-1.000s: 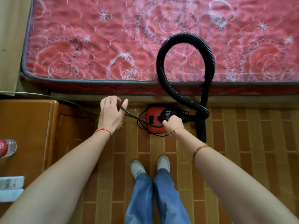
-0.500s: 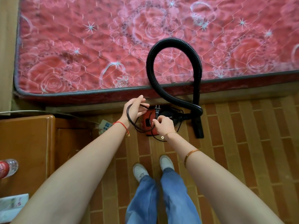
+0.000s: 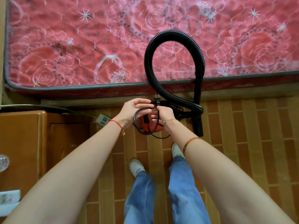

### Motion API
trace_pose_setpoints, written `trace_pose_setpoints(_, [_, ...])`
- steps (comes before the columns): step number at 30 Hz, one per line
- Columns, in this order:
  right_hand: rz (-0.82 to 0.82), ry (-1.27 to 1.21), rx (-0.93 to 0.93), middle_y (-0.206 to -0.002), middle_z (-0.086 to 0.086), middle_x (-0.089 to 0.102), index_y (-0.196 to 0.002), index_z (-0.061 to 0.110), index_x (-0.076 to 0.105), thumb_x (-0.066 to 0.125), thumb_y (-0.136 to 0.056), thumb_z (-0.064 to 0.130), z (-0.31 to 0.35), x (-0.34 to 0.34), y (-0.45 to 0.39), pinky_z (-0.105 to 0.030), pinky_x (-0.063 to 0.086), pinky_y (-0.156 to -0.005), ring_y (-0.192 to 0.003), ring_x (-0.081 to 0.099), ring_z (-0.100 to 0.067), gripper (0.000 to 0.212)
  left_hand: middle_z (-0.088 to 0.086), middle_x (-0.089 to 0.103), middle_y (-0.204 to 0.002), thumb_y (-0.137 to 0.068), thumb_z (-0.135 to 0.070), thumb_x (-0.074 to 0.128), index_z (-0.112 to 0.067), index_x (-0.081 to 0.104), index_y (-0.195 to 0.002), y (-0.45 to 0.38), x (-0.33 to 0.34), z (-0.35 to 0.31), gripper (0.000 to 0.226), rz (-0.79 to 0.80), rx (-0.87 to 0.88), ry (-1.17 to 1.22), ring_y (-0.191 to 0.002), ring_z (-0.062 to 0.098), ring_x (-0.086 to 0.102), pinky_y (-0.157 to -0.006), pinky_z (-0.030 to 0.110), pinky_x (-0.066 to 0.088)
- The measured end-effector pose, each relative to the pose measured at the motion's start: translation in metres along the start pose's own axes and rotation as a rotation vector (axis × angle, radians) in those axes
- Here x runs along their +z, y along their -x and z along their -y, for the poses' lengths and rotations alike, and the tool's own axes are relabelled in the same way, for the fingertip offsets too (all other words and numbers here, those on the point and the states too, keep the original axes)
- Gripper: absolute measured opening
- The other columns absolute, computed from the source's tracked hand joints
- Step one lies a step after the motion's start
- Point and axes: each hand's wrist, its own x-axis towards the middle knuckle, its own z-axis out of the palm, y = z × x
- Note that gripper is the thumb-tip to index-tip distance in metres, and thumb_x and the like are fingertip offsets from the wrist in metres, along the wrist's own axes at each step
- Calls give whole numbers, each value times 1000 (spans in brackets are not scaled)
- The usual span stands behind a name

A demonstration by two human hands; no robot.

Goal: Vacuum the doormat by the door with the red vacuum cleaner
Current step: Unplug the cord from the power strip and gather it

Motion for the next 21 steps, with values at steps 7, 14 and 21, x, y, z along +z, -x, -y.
trace_pose_setpoints(7, [48,272,-107,-68,-2,60,-76,12,63,51,-94,6,18,-23,-12,-22,45,-56,-58,55,-11,23,21,69,-100,-82,16,54,-7,65,-91,-7,29,5,27,-110,-115,0,-98,26,67,-91,32,54])
trace_pose_setpoints(14, [104,277,-155,-84,-3,68,-92,14,71,57,-93,9,22,-31,-16,-28,55,-71,-75,64,-14,15,9,65,-106,-99,-32,42,-15,56,-111,-22,69,13,25,-142,-414,84,-90,22,66,-84,39,55])
trace_pose_setpoints(21, [198,265,-142,-104,-9,70,-116,8,67,43,-96,2,27,-53,-20,-21,55,-67,-84,66,-13,32,9,64,-111,-101,-29,44,-12,45,-134,-37,82,35,37,-89,-285,84,-101,20,63,-96,40,50])
